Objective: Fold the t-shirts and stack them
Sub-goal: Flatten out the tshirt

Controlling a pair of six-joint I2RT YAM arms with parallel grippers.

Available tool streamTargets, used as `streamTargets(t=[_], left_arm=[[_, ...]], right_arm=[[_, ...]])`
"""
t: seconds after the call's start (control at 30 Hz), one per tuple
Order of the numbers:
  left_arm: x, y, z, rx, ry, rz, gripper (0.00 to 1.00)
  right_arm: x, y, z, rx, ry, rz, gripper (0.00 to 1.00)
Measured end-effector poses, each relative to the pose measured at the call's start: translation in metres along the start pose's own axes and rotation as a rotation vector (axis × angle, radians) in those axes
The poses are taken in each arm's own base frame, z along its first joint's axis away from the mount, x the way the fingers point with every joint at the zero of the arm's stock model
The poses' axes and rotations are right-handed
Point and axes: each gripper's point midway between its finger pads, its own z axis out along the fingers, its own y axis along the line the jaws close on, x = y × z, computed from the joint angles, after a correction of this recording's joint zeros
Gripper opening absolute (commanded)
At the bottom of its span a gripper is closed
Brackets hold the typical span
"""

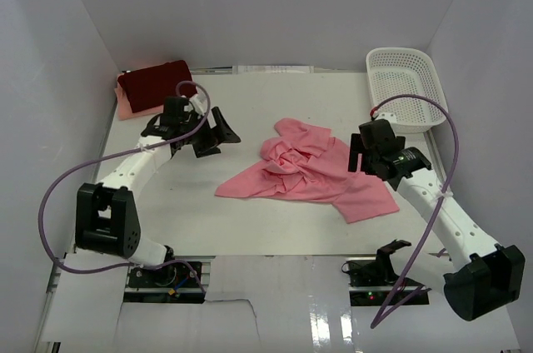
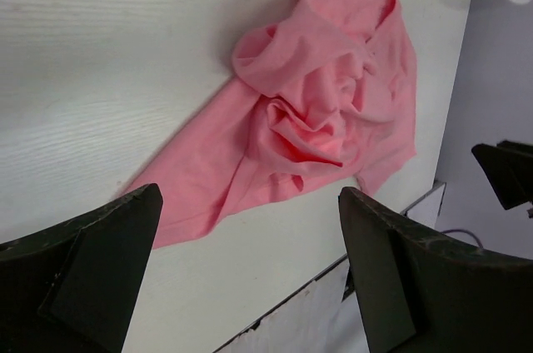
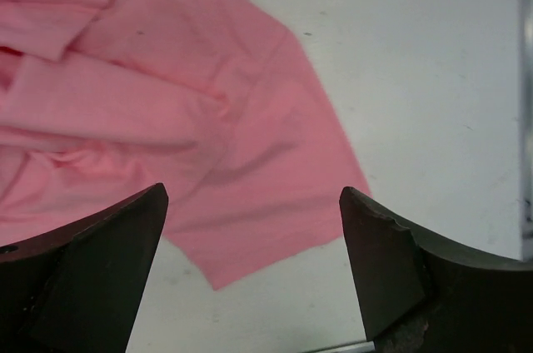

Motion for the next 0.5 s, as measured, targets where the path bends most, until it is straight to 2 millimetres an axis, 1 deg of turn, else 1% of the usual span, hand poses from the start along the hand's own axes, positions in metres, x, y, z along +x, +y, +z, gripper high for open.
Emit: streamTargets(t=[0.13,0.17,0.27,0.37,0.43,0.5], left_arm=[[0.014,-0.039,0.026,0.027,0.076,0.135,0.95],[0.018,-0.049,0.028,0.040,0.084,0.171,0.92],[0.033,-0.068,0.026,0.071,0.104,0.262,0.88],[0.042,-0.073,0.018,0.071,0.102,0.334,0.86],[0.049,-0.072,0.012,0.062,0.100,0.369,0.86],[0.058,-0.068,0.006,0.049,0.099,0.394,0.88]], right_arm=[[-0.015,0.048,0.012,-0.195,-0.001,0.014,0.90],[-0.021,0.059,0.017,-0.225,0.007,0.012,0.90],[-0.037,0.089,0.040,-0.276,0.031,-0.003,0.90],[-0.052,0.112,0.063,-0.300,0.052,-0.019,0.90],[-0.061,0.128,0.078,-0.323,0.074,-0.022,0.90],[-0.072,0.145,0.094,-0.356,0.089,-0.016,0.94]])
